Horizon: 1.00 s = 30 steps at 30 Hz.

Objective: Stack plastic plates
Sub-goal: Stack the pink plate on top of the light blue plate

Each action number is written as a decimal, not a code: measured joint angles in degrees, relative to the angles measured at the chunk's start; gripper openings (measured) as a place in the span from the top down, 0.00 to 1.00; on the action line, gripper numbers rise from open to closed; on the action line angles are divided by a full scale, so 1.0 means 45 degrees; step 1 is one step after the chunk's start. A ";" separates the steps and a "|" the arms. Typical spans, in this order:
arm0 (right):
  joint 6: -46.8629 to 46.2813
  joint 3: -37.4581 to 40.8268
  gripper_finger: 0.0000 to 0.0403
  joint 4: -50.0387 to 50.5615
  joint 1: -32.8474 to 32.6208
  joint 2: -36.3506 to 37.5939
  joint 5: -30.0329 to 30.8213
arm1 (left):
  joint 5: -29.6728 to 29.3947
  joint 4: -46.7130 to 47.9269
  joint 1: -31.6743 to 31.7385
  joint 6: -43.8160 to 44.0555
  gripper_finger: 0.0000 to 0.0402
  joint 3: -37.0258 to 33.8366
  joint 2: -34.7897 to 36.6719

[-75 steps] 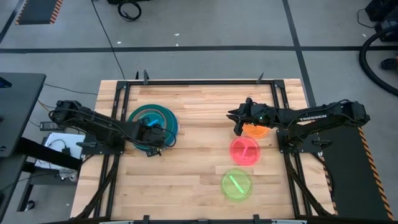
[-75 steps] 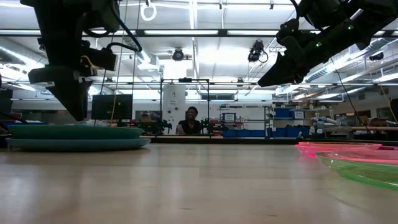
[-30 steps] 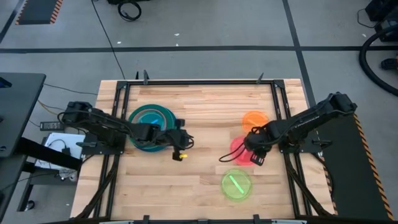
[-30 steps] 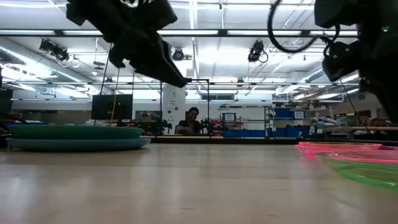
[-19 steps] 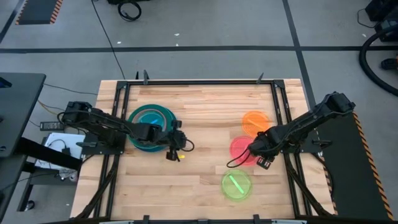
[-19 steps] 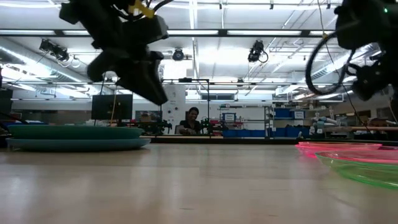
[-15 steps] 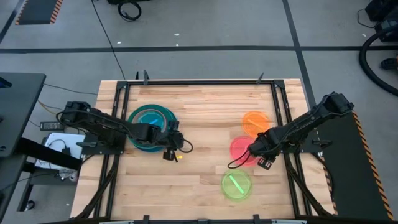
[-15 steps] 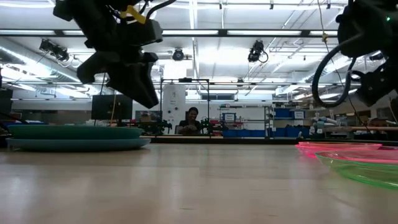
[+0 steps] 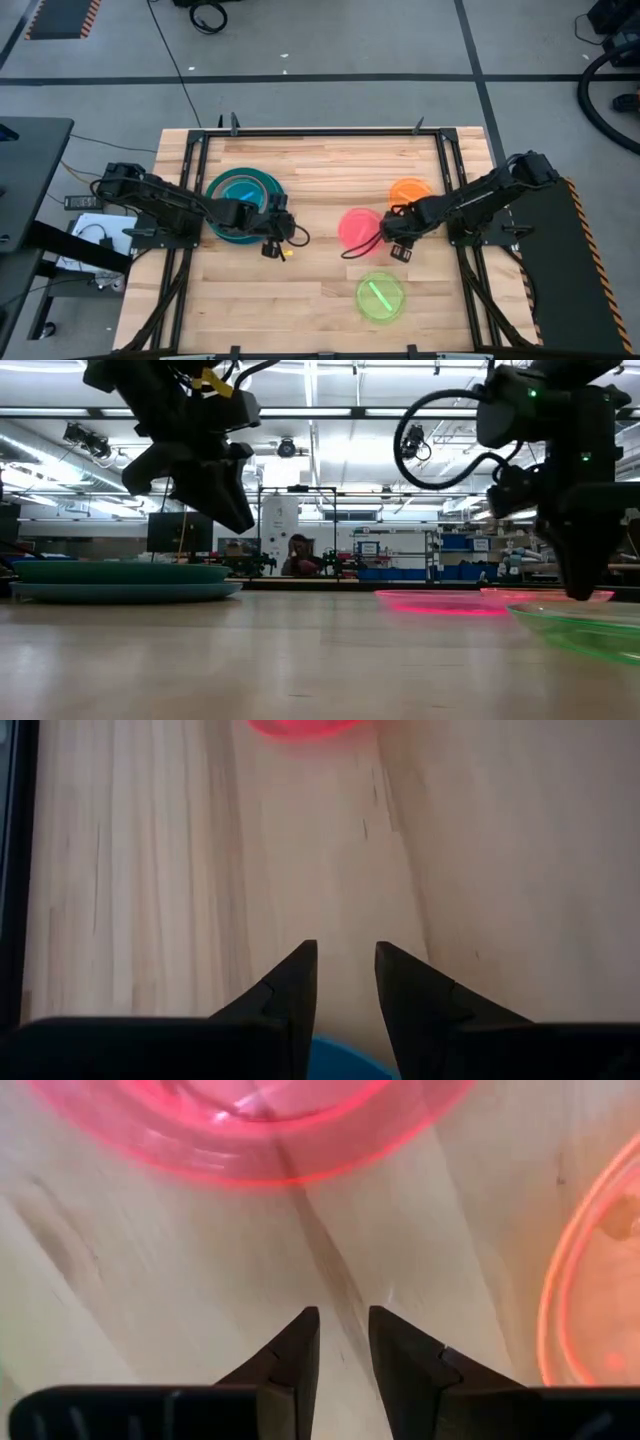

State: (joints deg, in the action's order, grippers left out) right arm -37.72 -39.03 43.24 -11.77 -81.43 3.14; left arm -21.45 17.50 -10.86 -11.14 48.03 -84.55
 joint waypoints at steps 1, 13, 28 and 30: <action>0.0053 -0.0009 0.75 -0.0026 0.0000 0.0000 0.0000 | 0.0005 -0.0056 -0.0004 0.0000 0.72 0.0000 0.0000; 0.0444 -0.0040 0.75 -0.0348 0.0235 -0.0866 0.0041 | 0.0431 -0.1077 -0.0510 0.0010 0.72 0.0005 -0.0005; 0.3295 -0.1317 0.75 -0.4632 0.0957 -0.0443 0.1649 | 0.1379 -0.0691 -0.1617 -0.0237 0.72 0.0005 -0.0010; 0.3327 -0.1609 0.75 -0.3709 0.0958 -0.0290 0.1575 | 0.1362 -0.0416 -0.1588 0.0231 0.72 0.0005 -0.0010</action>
State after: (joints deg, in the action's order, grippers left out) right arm -22.75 -46.26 26.55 -7.46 -82.73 10.22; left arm -15.32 15.62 -18.00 -10.10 48.05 -84.60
